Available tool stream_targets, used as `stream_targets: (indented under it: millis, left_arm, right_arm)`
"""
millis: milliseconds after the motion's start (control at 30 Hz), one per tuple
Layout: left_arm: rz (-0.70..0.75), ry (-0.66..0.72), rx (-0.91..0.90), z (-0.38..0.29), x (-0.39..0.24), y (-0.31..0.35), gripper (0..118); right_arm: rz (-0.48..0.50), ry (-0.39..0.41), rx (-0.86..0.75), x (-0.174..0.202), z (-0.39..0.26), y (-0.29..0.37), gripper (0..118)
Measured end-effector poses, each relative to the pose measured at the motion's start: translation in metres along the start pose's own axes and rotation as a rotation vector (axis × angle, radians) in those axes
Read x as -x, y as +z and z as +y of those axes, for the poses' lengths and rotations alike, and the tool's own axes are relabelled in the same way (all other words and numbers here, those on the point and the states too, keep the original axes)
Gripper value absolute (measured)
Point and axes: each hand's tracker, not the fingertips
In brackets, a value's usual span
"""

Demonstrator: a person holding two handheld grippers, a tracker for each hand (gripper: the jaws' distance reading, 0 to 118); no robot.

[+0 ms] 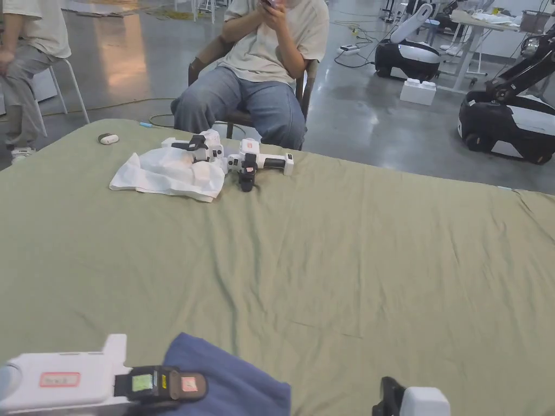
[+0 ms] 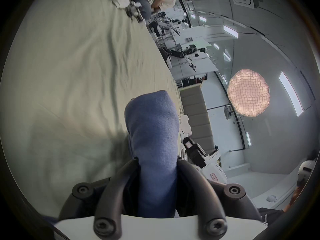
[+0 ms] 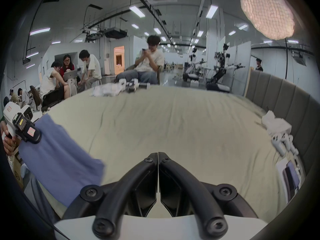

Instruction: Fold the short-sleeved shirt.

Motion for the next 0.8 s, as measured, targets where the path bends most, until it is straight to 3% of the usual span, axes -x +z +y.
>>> stream_targets:
  millis: [133,367,433,667,733,800]
  left_arm:
    - [0.098,-0.055,-0.064,0.033,-0.018,0.066,19]
    - [0.248,-0.013,-0.151,0.083,-0.001,0.165,19]
    - [0.263,-0.017,-0.149,0.087,-0.004,0.175,19]
    - [0.519,0.051,-0.161,0.088,0.026,0.185,20]
    - [0.575,0.072,-0.174,0.09,0.029,0.189,28]
    - [0.683,0.051,-0.176,0.087,0.026,0.192,44]
  right_arm:
    - [-0.048,0.0,-0.073,-0.025,0.036,0.008,0]
    - [-0.15,-0.016,-0.157,-0.069,0.073,0.021,0]
    - [-0.169,-0.023,-0.164,-0.078,0.076,0.024,0]
    - [-0.204,-0.041,-0.147,-0.088,0.067,0.029,0]
    - [-0.203,-0.042,-0.138,-0.088,0.064,0.029,0]
    - [-0.201,-0.045,-0.131,-0.086,0.061,0.028,0]
